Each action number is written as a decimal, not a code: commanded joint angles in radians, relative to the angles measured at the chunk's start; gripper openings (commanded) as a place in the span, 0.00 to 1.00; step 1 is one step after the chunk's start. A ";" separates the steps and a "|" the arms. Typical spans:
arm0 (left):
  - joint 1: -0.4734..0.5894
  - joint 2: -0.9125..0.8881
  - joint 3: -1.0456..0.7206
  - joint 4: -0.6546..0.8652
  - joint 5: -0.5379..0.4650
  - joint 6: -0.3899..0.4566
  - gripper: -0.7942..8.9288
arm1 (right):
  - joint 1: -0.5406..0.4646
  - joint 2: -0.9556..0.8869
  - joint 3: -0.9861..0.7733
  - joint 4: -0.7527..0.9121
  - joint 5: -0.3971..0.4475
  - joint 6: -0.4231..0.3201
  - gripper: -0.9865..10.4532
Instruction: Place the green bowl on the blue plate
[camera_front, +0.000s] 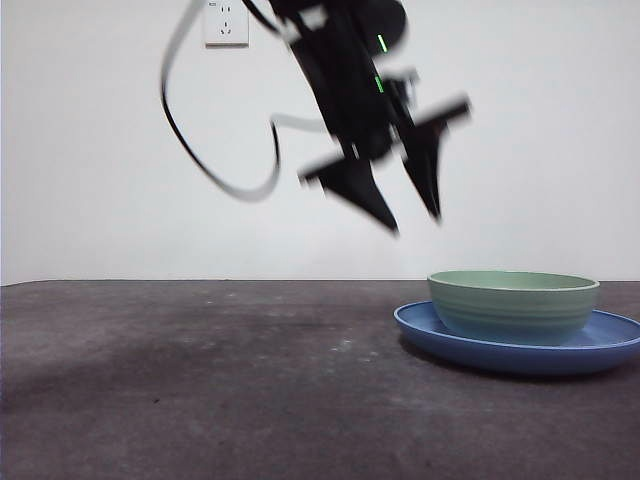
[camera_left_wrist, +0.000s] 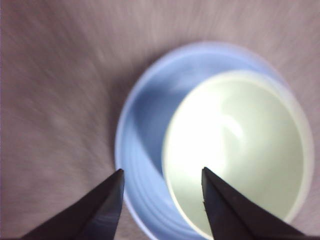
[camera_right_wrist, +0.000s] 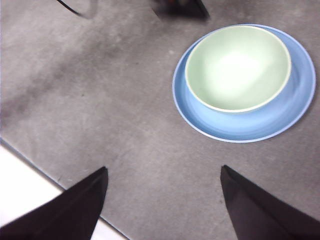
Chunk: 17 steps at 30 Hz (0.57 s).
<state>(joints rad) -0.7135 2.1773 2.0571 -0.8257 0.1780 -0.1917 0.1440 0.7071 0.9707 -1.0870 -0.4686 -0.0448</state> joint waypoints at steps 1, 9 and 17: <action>0.021 -0.081 0.034 0.005 -0.004 0.018 0.34 | 0.003 0.003 0.020 0.009 0.005 0.008 0.40; 0.082 -0.283 0.024 -0.090 -0.004 0.056 0.38 | 0.003 0.003 0.020 0.010 0.005 0.008 0.40; 0.093 -0.419 0.016 -0.231 -0.004 0.150 0.38 | 0.003 0.003 0.020 0.010 0.005 0.008 0.40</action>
<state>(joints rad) -0.6155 1.7554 2.0583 -1.0607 0.1780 -0.0814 0.1440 0.7071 0.9707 -1.0870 -0.4667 -0.0448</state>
